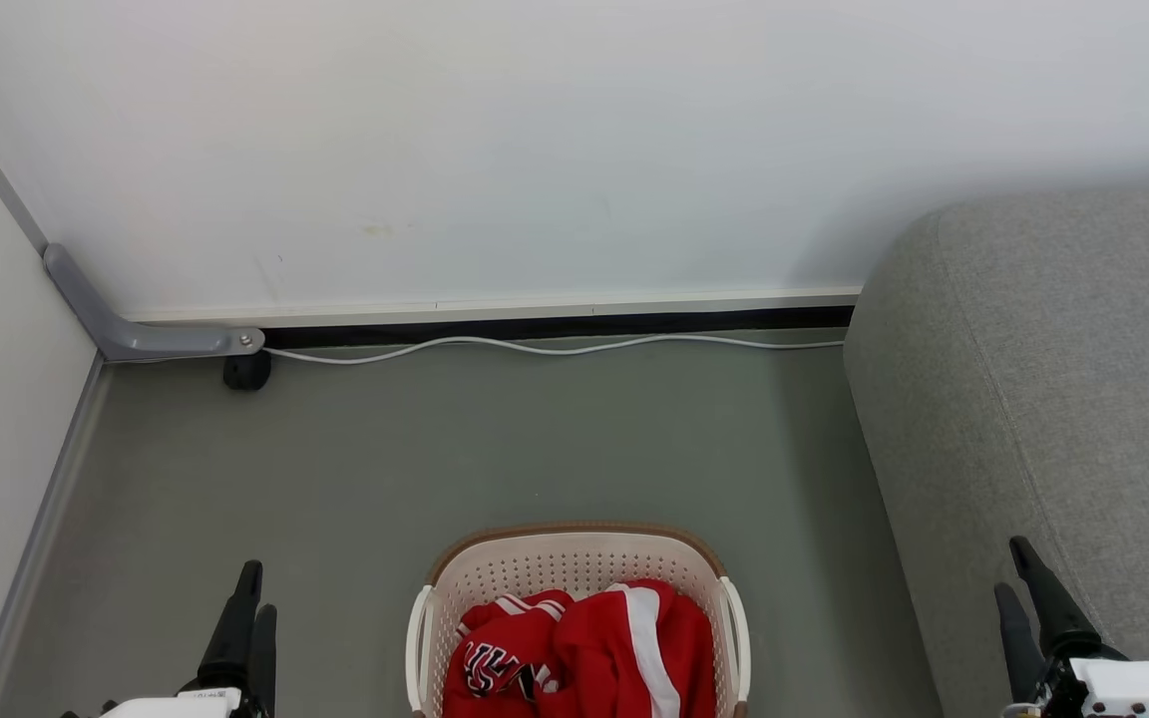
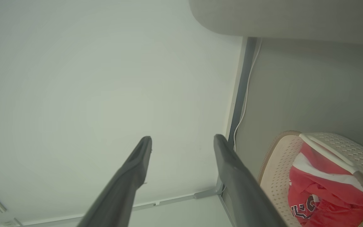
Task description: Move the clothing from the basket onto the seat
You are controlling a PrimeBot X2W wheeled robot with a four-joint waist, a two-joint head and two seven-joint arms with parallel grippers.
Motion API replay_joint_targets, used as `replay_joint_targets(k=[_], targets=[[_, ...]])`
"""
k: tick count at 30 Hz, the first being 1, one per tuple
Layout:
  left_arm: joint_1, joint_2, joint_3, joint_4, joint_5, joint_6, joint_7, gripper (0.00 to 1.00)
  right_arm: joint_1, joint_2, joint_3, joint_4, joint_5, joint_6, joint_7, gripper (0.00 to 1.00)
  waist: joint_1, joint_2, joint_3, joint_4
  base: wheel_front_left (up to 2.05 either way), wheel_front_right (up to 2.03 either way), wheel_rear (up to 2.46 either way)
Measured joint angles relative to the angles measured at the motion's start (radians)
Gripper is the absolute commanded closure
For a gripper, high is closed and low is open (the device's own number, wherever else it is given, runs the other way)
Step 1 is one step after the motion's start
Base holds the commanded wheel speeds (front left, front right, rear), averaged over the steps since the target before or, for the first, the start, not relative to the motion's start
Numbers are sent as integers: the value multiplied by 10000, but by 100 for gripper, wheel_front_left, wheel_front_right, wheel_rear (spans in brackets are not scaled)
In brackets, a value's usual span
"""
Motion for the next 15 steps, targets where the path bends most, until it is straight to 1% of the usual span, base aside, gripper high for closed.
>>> replay_joint_targets(k=[7, 15], targets=[[-283, 84, -224, 69, 282, -2, -261, 0, -292, -209, 339, 33, -278, 0, -284, 0, -2, 0, 45, -10, 0, 0, 0], [-426, 134, -249, 121, 1267, -2, -468, 0, -631, -456, 825, 224, -734, 0, -581, 0, -2, 0, 83, -23, 0, 0, 0]])
